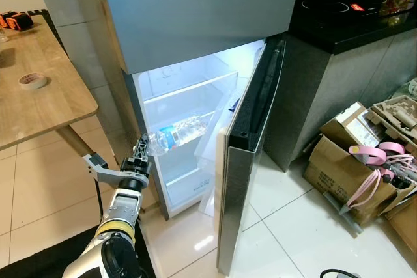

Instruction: Restocking fridge

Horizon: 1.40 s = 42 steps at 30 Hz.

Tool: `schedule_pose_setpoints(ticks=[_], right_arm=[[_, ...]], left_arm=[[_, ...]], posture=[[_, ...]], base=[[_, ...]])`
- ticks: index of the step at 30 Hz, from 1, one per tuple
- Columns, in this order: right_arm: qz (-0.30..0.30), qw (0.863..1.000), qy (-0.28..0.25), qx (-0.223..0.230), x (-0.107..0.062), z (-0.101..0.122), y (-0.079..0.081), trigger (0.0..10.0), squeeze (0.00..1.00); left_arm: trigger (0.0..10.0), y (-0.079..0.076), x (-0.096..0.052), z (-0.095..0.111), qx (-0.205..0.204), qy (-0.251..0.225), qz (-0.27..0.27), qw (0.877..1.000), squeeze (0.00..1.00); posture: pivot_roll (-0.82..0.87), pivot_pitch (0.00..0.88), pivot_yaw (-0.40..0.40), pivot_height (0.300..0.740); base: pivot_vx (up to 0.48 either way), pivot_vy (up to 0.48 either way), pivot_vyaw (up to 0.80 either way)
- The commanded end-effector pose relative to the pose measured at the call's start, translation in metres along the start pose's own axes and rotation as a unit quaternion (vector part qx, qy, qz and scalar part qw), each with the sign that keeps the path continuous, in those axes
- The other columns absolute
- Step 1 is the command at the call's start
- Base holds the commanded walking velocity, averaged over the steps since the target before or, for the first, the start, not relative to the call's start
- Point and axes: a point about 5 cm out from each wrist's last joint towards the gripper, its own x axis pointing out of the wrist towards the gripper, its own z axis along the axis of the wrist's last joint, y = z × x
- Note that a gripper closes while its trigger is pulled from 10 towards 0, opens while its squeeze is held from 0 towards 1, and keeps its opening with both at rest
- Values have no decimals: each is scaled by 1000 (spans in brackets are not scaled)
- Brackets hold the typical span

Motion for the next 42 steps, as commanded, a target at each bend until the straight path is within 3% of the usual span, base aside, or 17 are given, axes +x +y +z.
schedule_pose_setpoints(ticks=[1, 7, 13, 18, 38, 42], right_arm=[[-1, 1000, -2, 4, 0, 1, 1, 10000, 0], [2, 1000, -7, 7, 0, 2, 1, 10000, 0], [3, 1000, -8, 4, 0, 2, 2, 10000, 0], [3, 1000, -5, 2, 0, 2, 2, 10000, 0], [3, 1000, 0, -4, 0, 2, 2, 10000, 0], [0, 1000, 5, -9, 0, 1, 1, 10000, 0]], left_arm=[[10000, 2, -3, -2, -5, -2, 0, 1000, 0], [10000, 11, -11, 5, 6, -27, 40, 999, 0], [10000, 27, -24, 9, -9, -64, 122, 990, 0], [10000, 27, -24, 1, -8, -48, 124, 991, 0], [10000, 22, -19, -16, -6, -18, 121, 992, 0], [10000, 14, -13, -34, -17, 9, 98, 995, 0]], posture=[[-131, 0, -3, 740], [-132, 0, -3, 740], [-132, 0, -3, 740], [-134, 0, -2, 740], [-132, 0, -1, 740], [-132, 0, -1, 740]], base=[[0, 0, 0], [0, 0, 0], [0, 0, 0], [0, 0, 0], [0, 0, -781], [0, 0, -781]])
